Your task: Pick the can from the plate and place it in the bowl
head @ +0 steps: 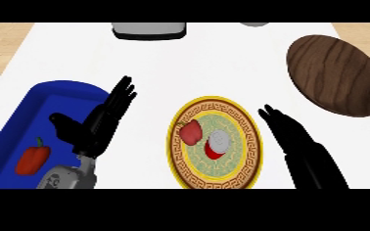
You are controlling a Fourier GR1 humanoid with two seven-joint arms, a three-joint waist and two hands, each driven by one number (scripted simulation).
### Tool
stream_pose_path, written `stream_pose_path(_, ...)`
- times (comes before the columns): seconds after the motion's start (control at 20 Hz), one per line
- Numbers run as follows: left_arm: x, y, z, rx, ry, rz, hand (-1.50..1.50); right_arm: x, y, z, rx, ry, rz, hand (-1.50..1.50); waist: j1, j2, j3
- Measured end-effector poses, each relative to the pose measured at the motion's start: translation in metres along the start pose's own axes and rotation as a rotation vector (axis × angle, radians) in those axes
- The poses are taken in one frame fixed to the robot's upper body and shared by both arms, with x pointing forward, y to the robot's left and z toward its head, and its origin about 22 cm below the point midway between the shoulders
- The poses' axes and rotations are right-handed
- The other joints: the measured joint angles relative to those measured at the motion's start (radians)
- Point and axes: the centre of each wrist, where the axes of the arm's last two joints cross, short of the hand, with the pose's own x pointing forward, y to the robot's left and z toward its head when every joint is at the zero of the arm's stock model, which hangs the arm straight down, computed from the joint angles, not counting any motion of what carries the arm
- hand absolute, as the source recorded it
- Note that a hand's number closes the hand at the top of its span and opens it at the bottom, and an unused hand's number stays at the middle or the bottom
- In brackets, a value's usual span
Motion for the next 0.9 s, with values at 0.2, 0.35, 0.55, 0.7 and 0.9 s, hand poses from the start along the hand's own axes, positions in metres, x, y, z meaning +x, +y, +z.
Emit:
stream_pose_path(0.2, 0.003, -0.004, -0.004, -0.018, -0.008, -0.001, 0.0, 0.034, 0.0, 0.002, 0.093, 0.102, 0.055, -1.5, 0.017, 0.005, 0.002)
stream_pose_path(0.35, 0.004, -0.009, -0.006, -0.025, -0.006, -0.001, 0.0, 0.055, 0.003, -0.006, 0.144, 0.127, 0.054, -1.5, 0.026, 0.008, 0.003)
stream_pose_path(0.55, 0.002, -0.012, -0.007, -0.024, -0.005, -0.002, 0.0, 0.074, 0.01, -0.018, 0.191, 0.156, 0.05, -1.5, 0.026, 0.009, 0.004)
stream_pose_path(0.7, 0.004, -0.014, -0.008, -0.029, -0.001, 0.002, 0.0, 0.081, 0.016, -0.029, 0.217, 0.186, 0.059, -1.5, 0.025, 0.009, 0.005)
stream_pose_path(0.9, 0.01, -0.012, -0.009, -0.027, -0.005, 0.005, 0.0, 0.081, 0.026, -0.041, 0.264, 0.234, 0.087, -1.5, 0.022, 0.008, 0.006)
